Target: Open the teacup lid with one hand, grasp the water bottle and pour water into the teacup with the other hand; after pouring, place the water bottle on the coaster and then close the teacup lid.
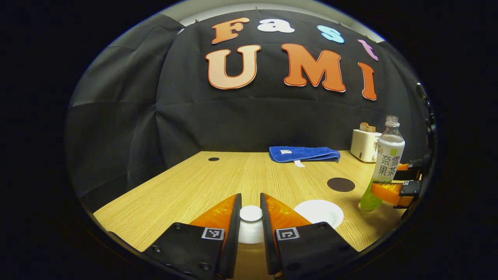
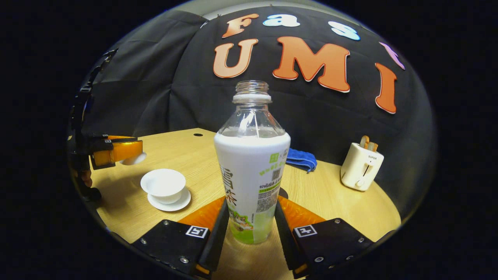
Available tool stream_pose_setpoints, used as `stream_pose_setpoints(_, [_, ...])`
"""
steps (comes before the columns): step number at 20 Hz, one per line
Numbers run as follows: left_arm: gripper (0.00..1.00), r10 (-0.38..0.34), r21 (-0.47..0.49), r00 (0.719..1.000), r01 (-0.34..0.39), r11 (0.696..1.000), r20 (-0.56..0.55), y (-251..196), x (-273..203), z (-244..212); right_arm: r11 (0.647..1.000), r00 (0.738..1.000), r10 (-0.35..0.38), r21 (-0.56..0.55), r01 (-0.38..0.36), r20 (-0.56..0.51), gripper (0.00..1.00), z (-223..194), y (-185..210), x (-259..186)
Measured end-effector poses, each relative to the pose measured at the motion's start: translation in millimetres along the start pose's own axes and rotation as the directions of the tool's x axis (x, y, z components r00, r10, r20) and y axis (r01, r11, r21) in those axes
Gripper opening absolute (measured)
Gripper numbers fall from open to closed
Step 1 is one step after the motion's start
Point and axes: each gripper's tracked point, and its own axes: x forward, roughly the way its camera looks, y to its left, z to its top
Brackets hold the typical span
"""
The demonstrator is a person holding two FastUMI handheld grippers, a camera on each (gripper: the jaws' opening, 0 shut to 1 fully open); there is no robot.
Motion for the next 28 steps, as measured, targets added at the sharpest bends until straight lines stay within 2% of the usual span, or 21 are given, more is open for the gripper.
stream_pose_setpoints(2, [0.34,0.011,0.003,1.0,-0.011,1.0,0.001,7,-1,-1,0.996,1.0,-0.025,-0.085,0.024,-0.006,0.66,5,-3,1])
stream_pose_setpoints(4, [0.34,0.029,0.017,1.0,-0.029,0.999,0.005,14,-3,1,0.977,0.998,-0.064,-0.204,0.062,-0.007,0.65,10,-8,0])
stream_pose_setpoints(8, [0.32,0.058,0.031,0.998,-0.059,0.998,0.019,31,-8,4,0.893,0.991,-0.129,-0.432,0.125,0.022,0.64,24,-15,2])
stream_pose_setpoints(12, [0.34,0.081,0.032,0.996,-0.082,0.996,0.028,43,-14,5,0.843,0.991,-0.136,-0.523,0.126,0.019,0.64,30,-11,9])
stream_pose_setpoints(15, [0.34,0.092,0.045,0.995,-0.094,0.995,0.03,52,-18,4,0.786,0.988,-0.153,-0.601,0.143,0.034,0.64,33,-13,14])
stream_pose_setpoints(16, [0.32,0.094,0.046,0.995,-0.096,0.994,0.033,53,-19,3,0.768,0.987,-0.158,-0.623,0.149,0.041,0.67,34,-14,14])
stream_pose_setpoints(18, [0.34,0.098,0.048,0.995,-0.1,0.994,0.033,57,-19,1,0.722,0.985,-0.163,-0.675,0.155,0.052,0.64,34,-12,13])
stream_pose_setpoints(22, [0.34,0.106,0.044,0.994,-0.107,0.993,0.029,64,-21,0,0.591,0.976,-0.192,-0.781,0.202,0.107,0.63,52,-19,16])
stream_pose_setpoints(25, [0.32,0.12,0.048,0.992,-0.122,0.991,0.034,73,-24,0,0.557,0.978,-0.184,-0.808,0.19,0.103,0.63,51,-15,20])
stream_pose_setpoints(28, [0.34,0.126,0.04,0.992,-0.127,0.991,0.026,80,-25,-5,0.496,0.975,-0.184,-0.845,0.2,0.123,0.63,54,-13,21])
